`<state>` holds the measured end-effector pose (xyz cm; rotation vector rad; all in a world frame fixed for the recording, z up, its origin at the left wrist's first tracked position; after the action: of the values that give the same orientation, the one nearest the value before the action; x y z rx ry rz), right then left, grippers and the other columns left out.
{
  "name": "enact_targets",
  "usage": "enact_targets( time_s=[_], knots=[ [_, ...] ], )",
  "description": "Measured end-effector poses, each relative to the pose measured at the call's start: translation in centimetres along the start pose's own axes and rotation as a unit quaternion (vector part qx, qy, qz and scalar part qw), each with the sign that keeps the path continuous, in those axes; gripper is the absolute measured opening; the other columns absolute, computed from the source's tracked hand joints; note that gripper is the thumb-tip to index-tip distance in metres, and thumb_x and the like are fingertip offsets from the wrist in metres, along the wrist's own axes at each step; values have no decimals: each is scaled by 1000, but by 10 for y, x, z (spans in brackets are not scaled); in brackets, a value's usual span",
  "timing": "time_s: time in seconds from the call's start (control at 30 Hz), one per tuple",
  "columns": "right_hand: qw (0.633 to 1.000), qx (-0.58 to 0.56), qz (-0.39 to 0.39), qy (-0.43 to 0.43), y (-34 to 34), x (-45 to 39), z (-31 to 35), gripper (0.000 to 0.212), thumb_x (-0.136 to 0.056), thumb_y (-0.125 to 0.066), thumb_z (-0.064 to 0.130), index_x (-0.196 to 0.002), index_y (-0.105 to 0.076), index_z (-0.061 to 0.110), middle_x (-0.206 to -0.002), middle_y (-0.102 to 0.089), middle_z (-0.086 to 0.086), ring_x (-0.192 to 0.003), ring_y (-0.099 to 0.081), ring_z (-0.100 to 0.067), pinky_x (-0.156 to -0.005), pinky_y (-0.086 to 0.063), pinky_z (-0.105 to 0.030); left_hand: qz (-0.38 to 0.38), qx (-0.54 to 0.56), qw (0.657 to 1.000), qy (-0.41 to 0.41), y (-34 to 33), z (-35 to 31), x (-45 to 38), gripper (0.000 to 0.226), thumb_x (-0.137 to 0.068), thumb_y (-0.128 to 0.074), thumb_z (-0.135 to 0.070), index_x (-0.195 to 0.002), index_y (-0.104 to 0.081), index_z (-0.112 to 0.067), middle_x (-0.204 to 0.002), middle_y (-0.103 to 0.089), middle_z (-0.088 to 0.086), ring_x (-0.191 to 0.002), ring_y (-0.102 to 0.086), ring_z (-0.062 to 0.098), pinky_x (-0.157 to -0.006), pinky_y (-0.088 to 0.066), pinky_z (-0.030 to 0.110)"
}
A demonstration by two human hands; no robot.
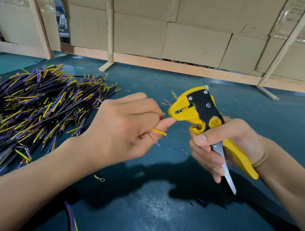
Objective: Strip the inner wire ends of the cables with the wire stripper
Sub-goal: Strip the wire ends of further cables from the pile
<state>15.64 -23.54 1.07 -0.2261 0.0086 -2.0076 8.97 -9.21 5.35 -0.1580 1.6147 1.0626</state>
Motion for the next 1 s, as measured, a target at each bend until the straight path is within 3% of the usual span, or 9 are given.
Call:
enact_targets(
  time_s=[0.13, 0.23, 0.3, 0.4, 0.47, 0.6, 0.73, 0.87, 1.0],
  knots=[
    [996, 9, -77, 53, 9, -4, 1, 26, -76, -76, 12, -67, -57, -3, -55, -52, -18, -48, -58, -32, -57, -55, -47, 47, 33, 995, 79, 1, 13, -3, 35, -100, -54, -31, -72, -46, -12, -73, -45, -2, -61, -42, 21, -57, -40, 38],
    [981, -33, -167, 96, 18, -10, -3, 15, -81, -70, 13, -74, -64, 1, -61, -53, -18, -53, -58, -33, -60, -55, -50, 87, 75, 985, 131, -4, 21, 3, 14, -95, -45, -35, -98, -44, -21, -86, -44, -11, -70, -47, 9, -65, -38, 28],
    [968, -62, -207, 124, 23, -12, -5, 15, -84, -67, 16, -78, -66, 2, -64, -55, -17, -56, -58, -33, -62, -56, -50, 99, 132, 974, 156, -12, 24, 6, 17, -96, -40, -36, -110, -33, -29, -95, -45, -13, -69, -54, 20, -64, -42, 34],
    [955, -67, -242, 157, 27, -11, -4, 14, -86, -66, 13, -76, -68, 4, -66, -55, -16, -58, -58, -33, -64, -56, -50, 83, 170, 971, 143, -19, 24, 7, 14, -102, -39, -35, -105, -25, -35, -95, -43, 0, -65, -48, 40, -60, -44, 47],
    [946, -69, -264, 173, 28, -10, -1, 12, -84, -66, 12, -75, -69, 4, -66, -55, -17, -58, -58, -34, -64, -56, -50, 75, 142, 979, 123, -21, 25, 5, 12, -104, -45, -29, -106, -34, -27, -91, -45, 4, -71, -48, 36, -62, -43, 47],
    [934, -69, -281, 209, 27, -8, 2, 9, -82, -68, 12, -78, -70, 3, -65, -56, -18, -57, -59, -35, -62, -56, -49, 39, 80, 991, 96, -17, 28, 3, 8, -97, -65, -15, -103, -59, -13, -97, -51, 1, -80, -51, 20, -73, -42, 26],
    [913, -41, -320, 248, 25, -6, 5, 5, -81, -72, 9, -76, -72, 7, -72, -63, -19, -58, -60, -34, -63, -57, -48, 28, 68, 992, 105, -15, 28, 3, 11, -96, -65, -11, -104, -66, -5, -100, -54, 3, -84, -54, 18, -77, -42, 22],
    [940, -37, -260, 216, 19, -7, 6, 7, -82, -68, 7, -76, -68, 3, -69, -59, -19, -58, -59, -34, -63, -56, -49, 15, 57, 991, 123, -12, 27, 2, 16, -98, -56, -3, -109, -67, -2, -102, -56, 7, -83, -50, 7, -79, -36, 13],
    [969, -41, -186, 154, 5, -13, -2, 16, -83, -68, 15, -77, -69, 1, -65, -56, -18, -55, -58, -34, -60, -55, -49, -21, -7, 993, 116, -5, 28, -2, 21, -96, -56, 7, -112, -69, 2, -103, -58, 15, -89, -52, 14, -87, -38, 15]
  ],
)
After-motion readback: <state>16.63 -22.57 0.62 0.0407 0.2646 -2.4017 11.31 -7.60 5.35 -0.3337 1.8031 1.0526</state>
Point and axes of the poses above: each hand's wrist, its own x-axis away from the middle knuckle, its own y-axis out of the back of the hand, z = x × y, the point moved 7 cm from there along -x, towards the middle knuckle
